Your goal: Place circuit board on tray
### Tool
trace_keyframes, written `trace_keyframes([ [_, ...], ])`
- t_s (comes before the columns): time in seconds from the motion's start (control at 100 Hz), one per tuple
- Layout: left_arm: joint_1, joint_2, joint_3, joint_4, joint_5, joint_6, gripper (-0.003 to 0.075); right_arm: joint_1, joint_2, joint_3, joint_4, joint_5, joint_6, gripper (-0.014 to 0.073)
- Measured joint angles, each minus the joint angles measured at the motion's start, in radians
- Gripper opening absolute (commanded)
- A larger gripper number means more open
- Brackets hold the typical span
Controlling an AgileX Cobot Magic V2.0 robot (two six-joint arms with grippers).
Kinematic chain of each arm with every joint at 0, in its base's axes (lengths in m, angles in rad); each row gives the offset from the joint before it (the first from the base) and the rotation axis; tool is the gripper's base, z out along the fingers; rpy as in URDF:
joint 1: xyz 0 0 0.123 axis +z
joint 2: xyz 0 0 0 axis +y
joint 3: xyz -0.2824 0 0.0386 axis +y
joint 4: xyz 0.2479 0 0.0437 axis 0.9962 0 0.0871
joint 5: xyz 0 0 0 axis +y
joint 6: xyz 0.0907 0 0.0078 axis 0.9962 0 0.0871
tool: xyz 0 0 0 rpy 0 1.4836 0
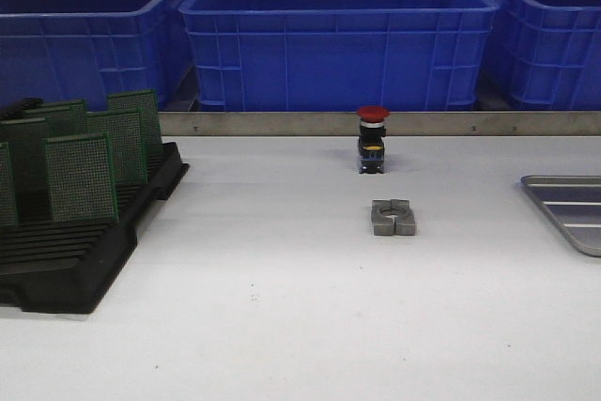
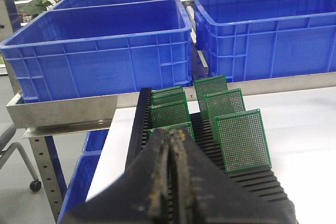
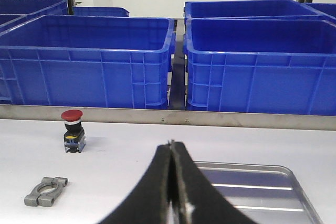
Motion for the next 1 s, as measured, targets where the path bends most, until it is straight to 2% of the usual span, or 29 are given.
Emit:
trace_keyframes([
  [0.5,0.0,0.0,-0.036,-0.023,0.001,0.0,-0.0018,0.0,0.0,0.0,0.0,0.0,0.0,-0.0069],
  [0.7,0.0,0.041,-0.213,-0.034,0.077,0.0,-0.0018,0.0,0.0,0.0,0.0,0.0,0.0,-0.0069],
  [1.0,0.0,0.351,-0.572,-0.036,0.338,0.0,-0.0018,0.0,0.0,0.0,0.0,0.0,0.0,-0.0069],
])
